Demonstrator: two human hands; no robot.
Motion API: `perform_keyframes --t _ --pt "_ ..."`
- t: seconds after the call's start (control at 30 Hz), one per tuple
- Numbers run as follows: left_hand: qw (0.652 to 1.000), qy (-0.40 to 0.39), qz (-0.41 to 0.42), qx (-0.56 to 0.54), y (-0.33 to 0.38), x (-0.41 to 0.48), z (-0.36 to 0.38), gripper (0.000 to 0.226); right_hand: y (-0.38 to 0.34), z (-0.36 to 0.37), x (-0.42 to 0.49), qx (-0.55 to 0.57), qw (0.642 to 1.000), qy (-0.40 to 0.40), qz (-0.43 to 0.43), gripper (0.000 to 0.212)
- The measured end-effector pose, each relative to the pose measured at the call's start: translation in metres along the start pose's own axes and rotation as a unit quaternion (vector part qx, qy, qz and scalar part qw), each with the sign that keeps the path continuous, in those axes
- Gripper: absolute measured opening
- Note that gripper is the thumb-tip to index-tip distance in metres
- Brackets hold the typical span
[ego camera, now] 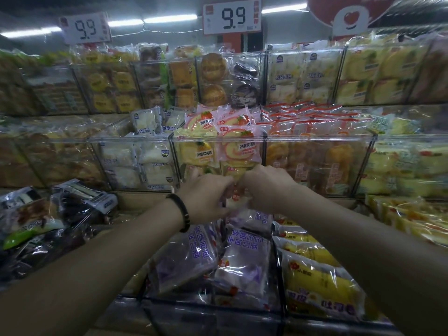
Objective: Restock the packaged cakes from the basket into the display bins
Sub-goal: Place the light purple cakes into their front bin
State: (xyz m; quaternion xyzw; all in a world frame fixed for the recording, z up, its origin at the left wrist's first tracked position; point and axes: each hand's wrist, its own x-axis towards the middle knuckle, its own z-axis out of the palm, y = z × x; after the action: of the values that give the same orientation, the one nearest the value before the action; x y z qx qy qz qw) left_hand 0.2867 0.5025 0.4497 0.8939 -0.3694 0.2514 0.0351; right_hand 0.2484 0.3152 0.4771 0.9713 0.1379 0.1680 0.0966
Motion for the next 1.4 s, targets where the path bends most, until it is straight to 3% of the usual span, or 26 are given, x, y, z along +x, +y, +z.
perform_keyframes --t 0.17,0.3,0.47,0.53,0.6,0.73,0.8,0.87,0.97,1.13,1.27,1.4 --pt "0.999 -0.022 -0.032 0.038 0.009 0.005 0.014 0.034 -0.005 0.009 -0.002 0.003 1.0 -0.008 0.012 0.03" --pt "0.994 -0.057 -0.043 0.078 0.016 0.007 0.013 0.026 0.005 0.012 -0.007 0.093 0.994 -0.048 0.015 0.041" --pt "0.993 -0.045 -0.088 -0.059 0.011 0.005 -0.006 0.017 0.024 -0.007 -0.025 0.175 0.984 0.003 -0.018 0.033" --pt "0.992 -0.01 -0.09 -0.082 0.007 0.0 -0.018 0.014 0.023 -0.01 -0.037 0.209 0.977 -0.019 -0.048 0.029" --pt "0.991 -0.004 -0.081 -0.103 0.007 -0.011 -0.03 0.013 0.015 -0.008 -0.051 0.229 0.967 -0.07 -0.084 0.038" --pt "0.988 -0.079 -0.08 -0.102 0.016 -0.044 -0.05 0.011 -0.01 0.003 -0.073 0.197 0.956 -0.134 -0.172 0.07" --pt "0.984 -0.131 -0.082 -0.085 0.021 -0.061 -0.056 0.012 -0.018 0.008 -0.076 0.168 0.955 -0.178 -0.165 0.083" --pt "0.978 -0.175 -0.082 -0.083 0.027 -0.075 -0.059 0.016 -0.022 0.01 -0.076 0.142 0.959 -0.201 -0.143 0.082" --pt "0.971 -0.193 -0.091 -0.105 0.039 -0.09 -0.057 0.024 -0.023 0.011 -0.076 0.124 0.971 -0.173 -0.112 0.071" --pt "0.969 -0.191 -0.126 -0.092 0.046 -0.099 -0.05 0.045 -0.015 0.017 -0.081 0.204 0.973 -0.072 -0.08 0.054" --pt "0.965 -0.176 -0.138 -0.139 0.045 -0.085 -0.049 0.037 -0.013 0.016 -0.084 0.256 0.966 0.017 -0.004 0.049" --pt "0.958 -0.15 -0.161 -0.183 0.04 -0.064 -0.042 0.025 -0.016 0.02 -0.084 0.294 0.949 0.047 0.104 0.061"
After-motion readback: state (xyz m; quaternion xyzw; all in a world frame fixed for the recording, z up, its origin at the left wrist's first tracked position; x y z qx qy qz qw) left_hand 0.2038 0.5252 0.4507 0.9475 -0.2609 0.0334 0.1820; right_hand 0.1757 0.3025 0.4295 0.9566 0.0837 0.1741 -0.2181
